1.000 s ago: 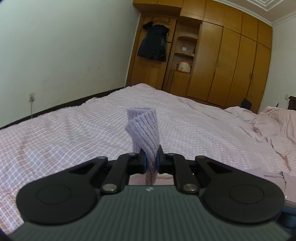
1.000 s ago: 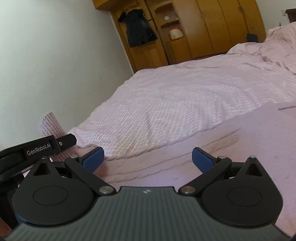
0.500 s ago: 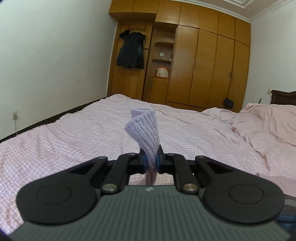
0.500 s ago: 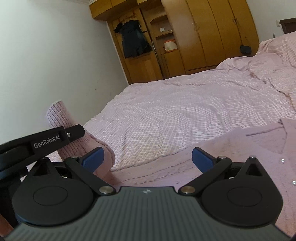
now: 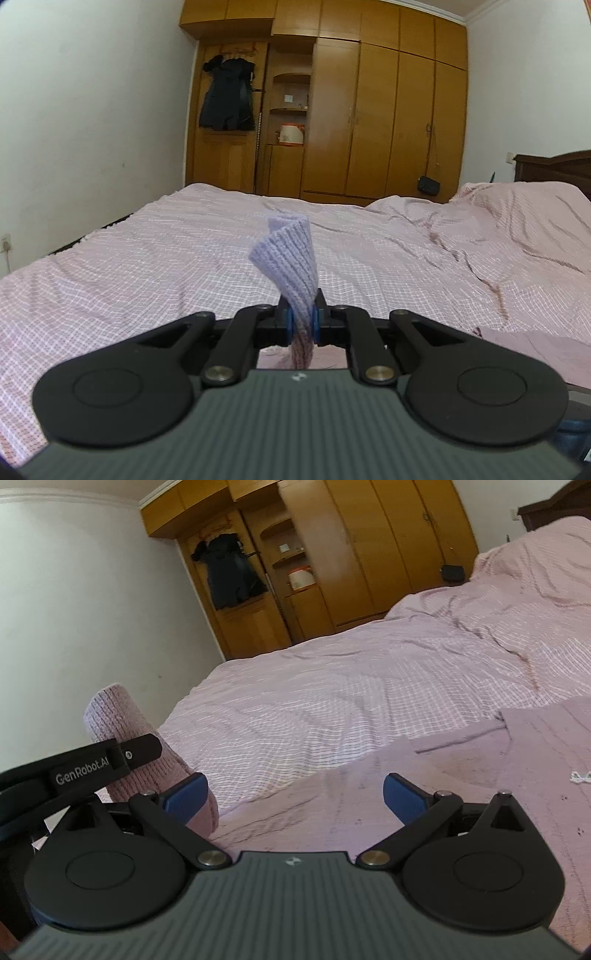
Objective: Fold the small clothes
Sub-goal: 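Lift the sleeve with the left tool and carry it across the folded body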
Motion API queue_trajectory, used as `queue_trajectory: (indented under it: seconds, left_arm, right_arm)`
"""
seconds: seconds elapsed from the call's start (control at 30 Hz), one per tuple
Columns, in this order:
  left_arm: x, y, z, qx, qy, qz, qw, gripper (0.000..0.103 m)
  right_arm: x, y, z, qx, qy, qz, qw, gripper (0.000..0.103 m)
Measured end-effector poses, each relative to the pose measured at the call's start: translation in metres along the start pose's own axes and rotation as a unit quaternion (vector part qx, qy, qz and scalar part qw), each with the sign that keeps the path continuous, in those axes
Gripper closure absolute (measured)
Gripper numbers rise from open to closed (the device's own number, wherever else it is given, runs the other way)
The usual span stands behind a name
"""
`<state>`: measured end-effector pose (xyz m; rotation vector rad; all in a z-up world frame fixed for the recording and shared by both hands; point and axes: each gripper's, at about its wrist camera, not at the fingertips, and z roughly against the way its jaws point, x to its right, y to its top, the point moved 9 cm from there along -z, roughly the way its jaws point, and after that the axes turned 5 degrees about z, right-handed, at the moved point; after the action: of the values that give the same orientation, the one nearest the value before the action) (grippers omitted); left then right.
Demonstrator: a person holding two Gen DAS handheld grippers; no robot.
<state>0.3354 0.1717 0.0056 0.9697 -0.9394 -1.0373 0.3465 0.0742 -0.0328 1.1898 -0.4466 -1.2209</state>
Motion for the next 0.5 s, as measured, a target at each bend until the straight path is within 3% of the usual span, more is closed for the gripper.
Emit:
queue_trajectory:
  seconds: [0.5]
  left_arm:
    - [0.040, -0.010, -0.016, -0.010, -0.008, -0.010, 0.9999, 0.091]
  right_arm:
    - [0.053, 0.002, -0.001, 0.000, -0.012, -0.037, 0.999, 0.000]
